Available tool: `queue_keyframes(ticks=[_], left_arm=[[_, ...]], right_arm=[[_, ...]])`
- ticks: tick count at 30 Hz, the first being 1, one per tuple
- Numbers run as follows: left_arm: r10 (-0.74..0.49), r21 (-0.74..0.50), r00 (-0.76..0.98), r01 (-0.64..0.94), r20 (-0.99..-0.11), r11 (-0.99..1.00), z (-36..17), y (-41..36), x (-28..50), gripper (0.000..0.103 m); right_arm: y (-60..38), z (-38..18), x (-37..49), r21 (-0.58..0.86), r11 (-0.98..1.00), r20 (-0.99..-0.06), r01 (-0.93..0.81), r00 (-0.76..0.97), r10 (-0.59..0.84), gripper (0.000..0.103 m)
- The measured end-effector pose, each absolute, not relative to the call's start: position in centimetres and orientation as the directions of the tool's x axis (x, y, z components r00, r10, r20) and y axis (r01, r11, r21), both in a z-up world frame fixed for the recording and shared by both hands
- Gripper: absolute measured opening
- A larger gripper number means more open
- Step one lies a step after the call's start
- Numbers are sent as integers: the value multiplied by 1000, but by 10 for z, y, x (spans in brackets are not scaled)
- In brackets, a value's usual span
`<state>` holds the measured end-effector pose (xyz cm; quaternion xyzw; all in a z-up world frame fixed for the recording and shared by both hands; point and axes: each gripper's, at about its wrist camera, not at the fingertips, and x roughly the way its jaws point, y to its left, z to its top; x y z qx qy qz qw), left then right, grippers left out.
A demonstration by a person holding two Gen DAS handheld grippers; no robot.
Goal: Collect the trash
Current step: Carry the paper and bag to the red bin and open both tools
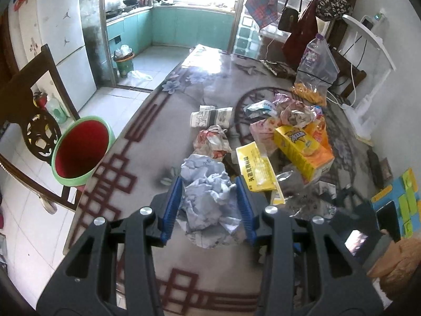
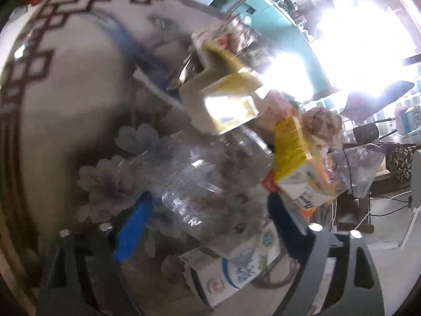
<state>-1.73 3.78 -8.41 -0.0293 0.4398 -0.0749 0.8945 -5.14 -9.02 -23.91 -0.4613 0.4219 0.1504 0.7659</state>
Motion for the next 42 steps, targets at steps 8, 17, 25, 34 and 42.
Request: queue_keyframes(ticks=[8, 17, 25, 34, 42], left_arm=[[-128, -114, 601, 62, -789, 992, -87, 55, -13, 41], [-66, -97, 619, -15, -783, 995, -82, 92, 3, 41], [-33, -100, 629, -71, -777, 992, -81, 140, 27, 41], [-23, -116, 628, -108, -778, 987, -86, 230, 73, 41], [-33, -130, 583, -126, -812, 984, -109, 312, 116, 41]], right_arm=[[-110, -193, -34, -294, 759, -869, -581, 493, 42, 30], [-128, -88, -11, 97, 881, -793, -464, 499, 350, 27], [-95, -48, 17, 196, 877, -726, -439, 536, 430, 27], [-3, -42, 68, 224, 865, -719, -449, 523, 457, 30], [97, -69, 121, 280, 849, -751, -449, 449, 485, 31]])
